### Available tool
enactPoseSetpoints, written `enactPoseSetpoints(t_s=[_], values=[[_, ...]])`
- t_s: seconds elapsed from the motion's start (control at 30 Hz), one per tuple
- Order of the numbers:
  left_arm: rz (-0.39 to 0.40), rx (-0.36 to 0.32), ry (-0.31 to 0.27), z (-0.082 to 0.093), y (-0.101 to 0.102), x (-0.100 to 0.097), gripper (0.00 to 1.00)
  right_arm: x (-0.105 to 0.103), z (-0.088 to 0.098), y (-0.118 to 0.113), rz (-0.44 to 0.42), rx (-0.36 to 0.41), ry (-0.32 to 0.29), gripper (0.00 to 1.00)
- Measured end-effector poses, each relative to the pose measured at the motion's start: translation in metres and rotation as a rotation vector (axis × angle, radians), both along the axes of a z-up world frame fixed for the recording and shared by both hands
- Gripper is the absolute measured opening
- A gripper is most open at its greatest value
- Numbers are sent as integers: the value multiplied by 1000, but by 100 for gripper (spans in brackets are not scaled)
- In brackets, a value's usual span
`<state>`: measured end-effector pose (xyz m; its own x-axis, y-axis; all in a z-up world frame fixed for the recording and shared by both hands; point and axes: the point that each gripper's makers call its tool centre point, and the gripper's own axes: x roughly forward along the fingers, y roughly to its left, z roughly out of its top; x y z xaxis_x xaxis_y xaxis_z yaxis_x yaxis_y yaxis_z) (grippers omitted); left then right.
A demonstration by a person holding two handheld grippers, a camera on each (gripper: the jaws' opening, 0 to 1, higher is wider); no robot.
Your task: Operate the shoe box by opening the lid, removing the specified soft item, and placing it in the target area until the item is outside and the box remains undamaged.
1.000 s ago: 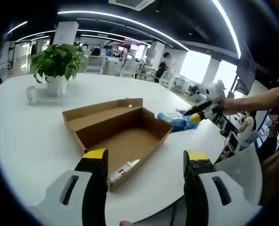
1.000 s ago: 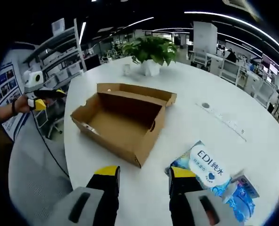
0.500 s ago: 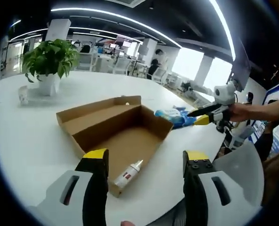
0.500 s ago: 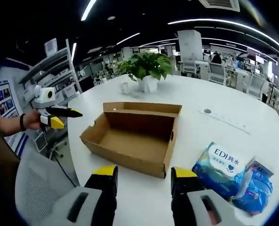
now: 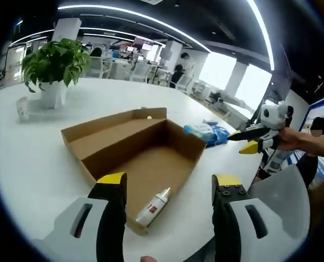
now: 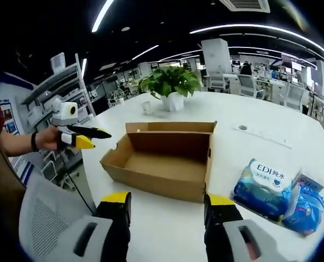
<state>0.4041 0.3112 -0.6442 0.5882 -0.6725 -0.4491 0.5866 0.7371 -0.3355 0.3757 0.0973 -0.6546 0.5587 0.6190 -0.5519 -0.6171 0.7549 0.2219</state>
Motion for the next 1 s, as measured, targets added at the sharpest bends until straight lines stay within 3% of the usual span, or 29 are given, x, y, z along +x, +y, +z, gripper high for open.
enactPoseSetpoints(t_s=[0.47,0.63,0.8,1.0], values=[[-78,100,24,-16,-6,13,63,-25,-14,-5,-71,48,23,52],[-81,131,32,-21,-2,27,62,-33,-14,-4,-77,46,22,52],[-171,245,22,-34,-7,30,62,-42,-15,-3,-73,56,38,53],[-251,314,25,-47,-17,33,62,-50,-14,-2,-76,63,51,53]])
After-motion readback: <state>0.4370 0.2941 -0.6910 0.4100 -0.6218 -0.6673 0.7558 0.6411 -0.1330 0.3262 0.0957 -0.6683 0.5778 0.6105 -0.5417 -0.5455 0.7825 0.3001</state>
